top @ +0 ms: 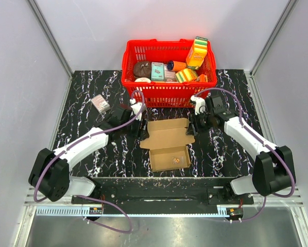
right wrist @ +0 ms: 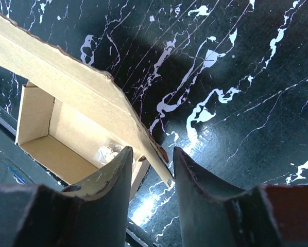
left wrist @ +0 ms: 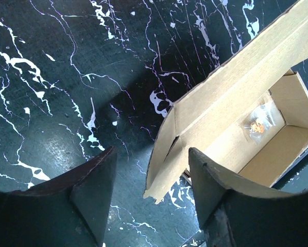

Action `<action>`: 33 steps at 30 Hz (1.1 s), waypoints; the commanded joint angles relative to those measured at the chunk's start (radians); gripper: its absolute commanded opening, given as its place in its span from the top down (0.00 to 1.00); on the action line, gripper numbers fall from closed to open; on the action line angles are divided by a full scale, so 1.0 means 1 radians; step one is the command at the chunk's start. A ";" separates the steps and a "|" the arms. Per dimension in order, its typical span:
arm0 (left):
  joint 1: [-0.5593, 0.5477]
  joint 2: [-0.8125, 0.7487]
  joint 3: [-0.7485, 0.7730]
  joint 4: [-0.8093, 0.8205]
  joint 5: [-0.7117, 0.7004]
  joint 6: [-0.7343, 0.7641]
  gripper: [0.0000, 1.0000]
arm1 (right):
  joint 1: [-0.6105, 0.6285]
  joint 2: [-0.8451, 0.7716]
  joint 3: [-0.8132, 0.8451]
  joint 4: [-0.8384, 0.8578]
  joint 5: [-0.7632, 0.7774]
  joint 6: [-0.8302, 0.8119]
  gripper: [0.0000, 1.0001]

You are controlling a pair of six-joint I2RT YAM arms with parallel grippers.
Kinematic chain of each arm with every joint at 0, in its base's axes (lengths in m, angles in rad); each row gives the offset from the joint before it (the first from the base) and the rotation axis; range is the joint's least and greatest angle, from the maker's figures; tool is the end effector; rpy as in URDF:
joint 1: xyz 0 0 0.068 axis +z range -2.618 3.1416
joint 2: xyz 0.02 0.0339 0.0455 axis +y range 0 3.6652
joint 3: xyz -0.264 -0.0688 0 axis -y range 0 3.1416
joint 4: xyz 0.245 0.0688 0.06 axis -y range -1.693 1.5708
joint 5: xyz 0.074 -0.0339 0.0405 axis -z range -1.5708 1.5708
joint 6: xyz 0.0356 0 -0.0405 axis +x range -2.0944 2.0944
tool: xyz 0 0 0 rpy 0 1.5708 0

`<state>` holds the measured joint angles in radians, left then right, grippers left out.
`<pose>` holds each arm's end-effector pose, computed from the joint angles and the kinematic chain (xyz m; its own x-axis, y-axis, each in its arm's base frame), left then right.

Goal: Fold the paper box

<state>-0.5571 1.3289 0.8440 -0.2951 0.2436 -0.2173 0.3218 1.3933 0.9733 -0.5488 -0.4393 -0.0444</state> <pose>0.2320 -0.1546 0.2324 -0.7249 0.2051 -0.6576 0.5145 0.7960 -0.3189 0.2625 0.1035 0.2407 -0.7583 -0.2951 -0.5813 -0.5489 0.7701 0.3251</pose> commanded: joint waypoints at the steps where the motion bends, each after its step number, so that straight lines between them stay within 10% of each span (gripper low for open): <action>1: -0.003 -0.022 0.053 -0.002 0.017 0.002 0.39 | -0.007 -0.031 0.051 -0.011 -0.019 -0.008 0.59; 33: -0.038 -0.065 0.081 -0.142 -0.044 -0.014 0.54 | -0.007 -0.077 0.027 -0.023 -0.053 0.028 0.89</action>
<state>-0.5835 1.2953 0.8715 -0.4263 0.2264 -0.2218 0.3199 1.3624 0.9871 -0.5743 -0.4892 -0.0395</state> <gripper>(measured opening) 0.465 0.147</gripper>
